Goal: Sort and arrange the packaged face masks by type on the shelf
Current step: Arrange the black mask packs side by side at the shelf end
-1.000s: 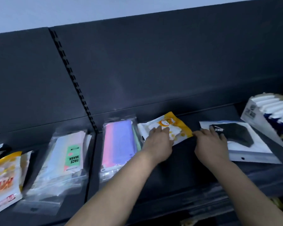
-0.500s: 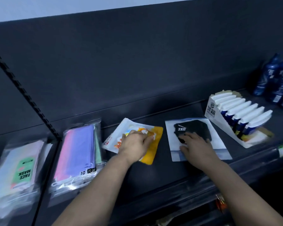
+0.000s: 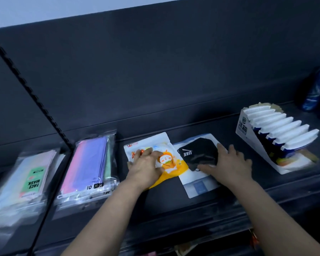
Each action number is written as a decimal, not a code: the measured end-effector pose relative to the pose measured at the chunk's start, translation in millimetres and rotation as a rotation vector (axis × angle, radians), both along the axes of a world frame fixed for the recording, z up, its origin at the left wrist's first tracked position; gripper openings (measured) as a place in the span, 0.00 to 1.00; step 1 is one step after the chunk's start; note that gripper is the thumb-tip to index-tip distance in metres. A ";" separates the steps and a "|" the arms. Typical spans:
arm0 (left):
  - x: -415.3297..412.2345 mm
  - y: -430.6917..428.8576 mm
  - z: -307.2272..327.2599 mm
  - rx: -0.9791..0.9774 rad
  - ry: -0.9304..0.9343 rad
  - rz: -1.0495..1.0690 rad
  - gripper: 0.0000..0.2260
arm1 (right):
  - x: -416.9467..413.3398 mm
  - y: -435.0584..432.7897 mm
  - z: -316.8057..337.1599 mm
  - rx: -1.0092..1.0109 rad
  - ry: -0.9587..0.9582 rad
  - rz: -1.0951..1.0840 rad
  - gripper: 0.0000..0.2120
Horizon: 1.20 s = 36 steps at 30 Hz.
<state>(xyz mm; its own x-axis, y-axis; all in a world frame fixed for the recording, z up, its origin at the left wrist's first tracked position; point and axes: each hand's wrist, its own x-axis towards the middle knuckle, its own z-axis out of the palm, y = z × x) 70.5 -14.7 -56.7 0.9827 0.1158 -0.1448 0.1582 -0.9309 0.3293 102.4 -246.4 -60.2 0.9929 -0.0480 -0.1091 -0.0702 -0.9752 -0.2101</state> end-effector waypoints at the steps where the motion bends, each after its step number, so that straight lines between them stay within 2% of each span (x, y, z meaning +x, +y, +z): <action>1: 1.7 1.4 0.1 -0.045 -0.008 -0.010 0.23 | 2.8 -2.9 4.9 0.003 0.014 -0.024 0.56; 3: 3.6 3.9 0.3 -0.096 -0.029 -0.028 0.21 | 8.4 -8.1 13.0 0.106 0.067 -0.074 0.61; 5: 4.3 5.7 -1.0 -0.140 -0.072 -0.016 0.17 | 11.4 -10.2 15.1 0.242 0.090 -0.090 0.57; 7: 4.5 4.7 -3.4 -0.173 -0.133 0.021 0.13 | 11.8 -10.5 12.9 0.358 -0.031 -0.103 0.46; 9: 2.3 1.6 -3.0 -0.176 -0.143 0.116 0.13 | 9.2 -8.8 15.5 0.509 -0.279 -0.154 0.37; 11: 1.4 -1.3 0.1 -0.150 -0.094 0.227 0.24 | 5.6 -6.4 25.9 0.672 -0.506 -0.176 0.34; 12: 1.7 -2.1 2.8 -0.149 -0.066 0.278 0.32 | 4.9 -4.8 32.5 0.745 -0.558 -0.179 0.33; 15: 5.4 -1.6 10.3 -0.180 -0.007 0.426 0.51 | 3.2 -0.3 43.6 0.873 -0.541 -0.174 0.30; 17: 5.9 -0.2 12.9 -0.218 -0.006 0.491 0.56 | 1.1 0.6 43.6 0.850 -0.564 -0.177 0.28; 19: 4.0 -0.1 12.4 -0.326 -0.098 0.505 0.50 | -2.0 2.5 42.4 0.783 -0.629 -0.145 0.27; 23: -9.0 -5.0 34.0 -0.459 -0.471 0.530 0.41 | -8.8 18.9 49.3 0.784 -0.783 -0.021 0.25; 25: -20.5 1.2 51.6 -0.420 -0.646 0.582 0.35 | -8.9 33.6 57.3 0.908 -0.739 -0.013 0.24; 29: -56.2 42.4 65.7 -0.424 -0.834 0.747 0.23 | -6.0 76.5 63.5 1.217 -0.382 0.009 0.24; 33: -104.1 95.1 54.9 -0.470 -0.852 0.860 0.13 | -29.6 133.6 57.8 1.309 -0.097 0.199 0.18; 36: -145.2 135.6 44.8 -0.536 -0.797 0.936 0.10 | -58.0 186.5 52.2 1.319 0.082 0.323 0.17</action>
